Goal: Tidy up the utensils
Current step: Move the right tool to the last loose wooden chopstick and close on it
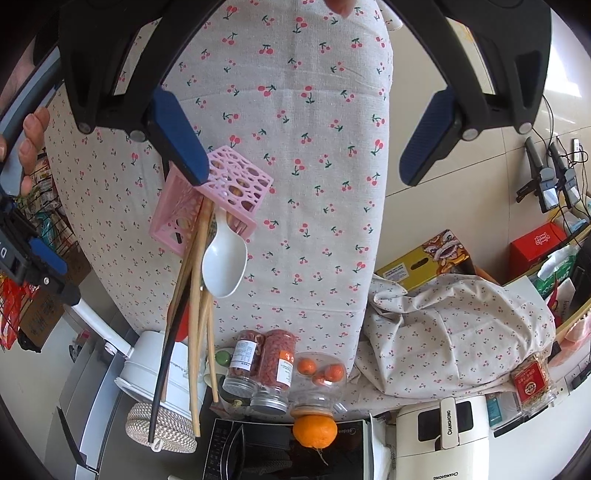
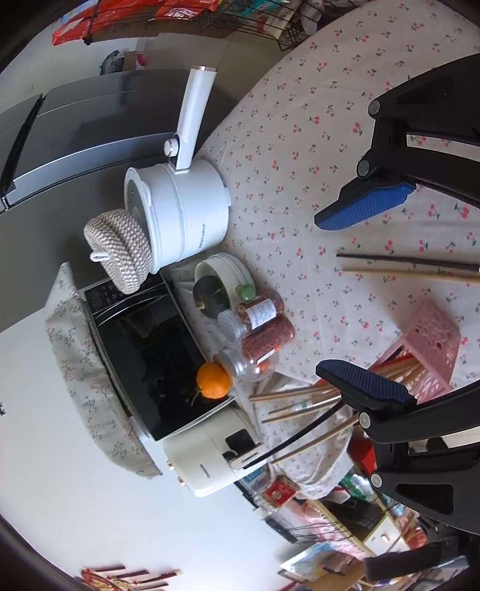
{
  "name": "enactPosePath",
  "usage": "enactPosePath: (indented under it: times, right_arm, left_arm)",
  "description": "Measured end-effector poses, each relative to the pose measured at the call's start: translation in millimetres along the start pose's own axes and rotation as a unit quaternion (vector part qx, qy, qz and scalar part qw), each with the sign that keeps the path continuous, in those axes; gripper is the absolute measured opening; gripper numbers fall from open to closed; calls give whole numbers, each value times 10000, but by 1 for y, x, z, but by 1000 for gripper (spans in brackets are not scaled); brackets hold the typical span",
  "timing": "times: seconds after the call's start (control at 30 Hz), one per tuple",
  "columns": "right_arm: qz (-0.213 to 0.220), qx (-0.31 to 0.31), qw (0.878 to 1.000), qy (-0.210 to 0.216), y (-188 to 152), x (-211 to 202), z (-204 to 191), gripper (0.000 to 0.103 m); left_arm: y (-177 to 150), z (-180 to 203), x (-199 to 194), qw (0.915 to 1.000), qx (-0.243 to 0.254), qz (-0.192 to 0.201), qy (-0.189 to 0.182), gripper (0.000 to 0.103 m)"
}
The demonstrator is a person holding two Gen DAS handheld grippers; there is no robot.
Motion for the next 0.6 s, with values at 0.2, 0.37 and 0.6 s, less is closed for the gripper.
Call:
enactPosePath:
  times: [0.2,0.37,0.6]
  right_arm:
    - [-1059,-337,9927,-477,-29,42,27,82]
    - [-1811,-459,9811,-507,-55,75,41,82]
    - [-2005,-401,9786,-247,-61,108,45,63]
  left_arm:
    - [-6,7,9,9998,137,-126,-53,102]
    - [-11,7,19,9994,190,-276,-90,102]
    - [-13,1,27,9991,189,-363,-138,102]
Point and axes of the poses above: each gripper's, at about its wrist camera, not at the fingertips, and x roughly the way its jaws point, z to its right, y to its top, the point moved 8 cm from there along x, roughly the way its jaws point, and after that the axes turned 13 degrees about -z, right-handed, at the moved point
